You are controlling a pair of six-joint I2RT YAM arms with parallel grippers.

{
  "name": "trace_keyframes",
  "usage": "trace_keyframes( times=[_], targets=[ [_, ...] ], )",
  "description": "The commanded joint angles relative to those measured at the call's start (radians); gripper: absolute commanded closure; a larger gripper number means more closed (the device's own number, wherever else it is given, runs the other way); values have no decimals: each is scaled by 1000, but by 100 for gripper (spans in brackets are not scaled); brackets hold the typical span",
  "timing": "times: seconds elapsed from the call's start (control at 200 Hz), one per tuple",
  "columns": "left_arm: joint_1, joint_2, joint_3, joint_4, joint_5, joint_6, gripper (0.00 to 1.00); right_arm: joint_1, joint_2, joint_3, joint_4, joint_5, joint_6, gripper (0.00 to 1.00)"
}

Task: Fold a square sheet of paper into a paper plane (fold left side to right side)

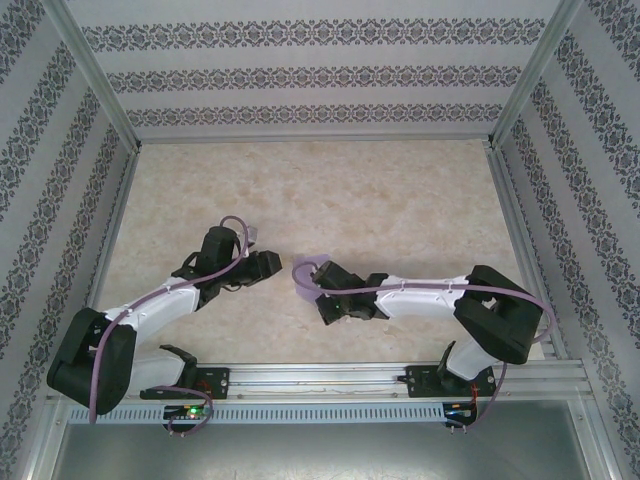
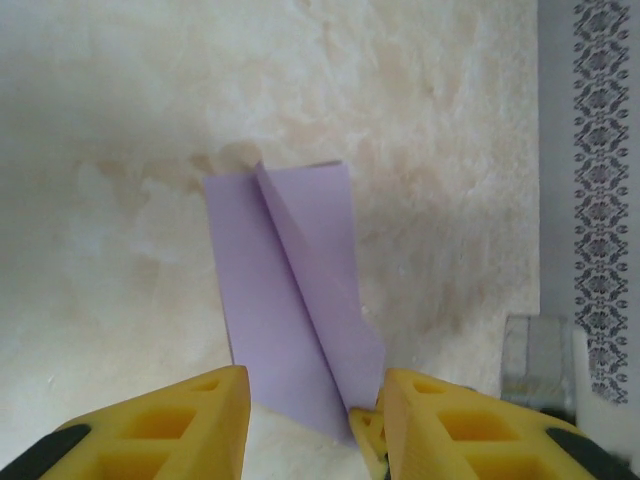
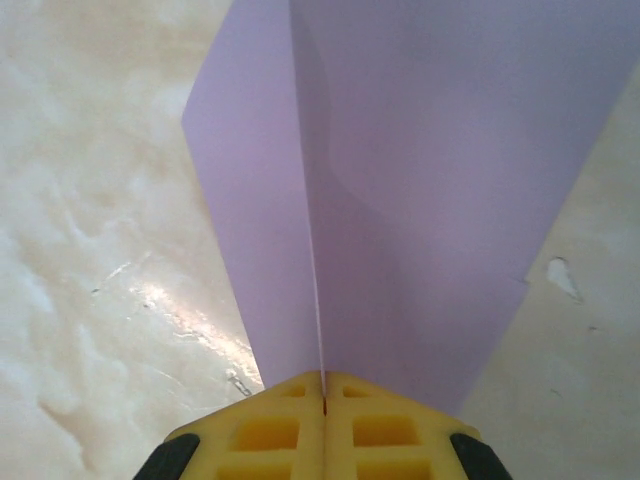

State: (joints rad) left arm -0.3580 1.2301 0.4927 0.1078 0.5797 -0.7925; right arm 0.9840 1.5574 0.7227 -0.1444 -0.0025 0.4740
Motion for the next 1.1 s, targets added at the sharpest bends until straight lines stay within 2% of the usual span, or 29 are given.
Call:
trace_keyframes(
  times=[0.0, 0.21, 0.435, 0.675, 0.799, 1.094],
  targets=[
    [1, -7, -22, -34, 38, 25, 61, -37, -17, -36, 103, -189, 16, 100],
    [-37, 8, -33, 19, 42, -14, 60, -105, -22, -96, 226, -341, 60, 100],
    [-104, 110, -4, 100, 23, -52, 59, -173, -14, -157, 332, -451, 103, 100],
    [-187, 252, 78, 158, -13, -68, 58, -204, 2, -212, 445, -517, 139, 100],
    [-202, 302, 106, 178, -33, -78, 58, -215, 12, -230, 485, -545, 153, 100],
    [-216, 383, 173, 109, -62, -48, 57, -236, 42, -248, 552, -590, 172, 100]
  ],
)
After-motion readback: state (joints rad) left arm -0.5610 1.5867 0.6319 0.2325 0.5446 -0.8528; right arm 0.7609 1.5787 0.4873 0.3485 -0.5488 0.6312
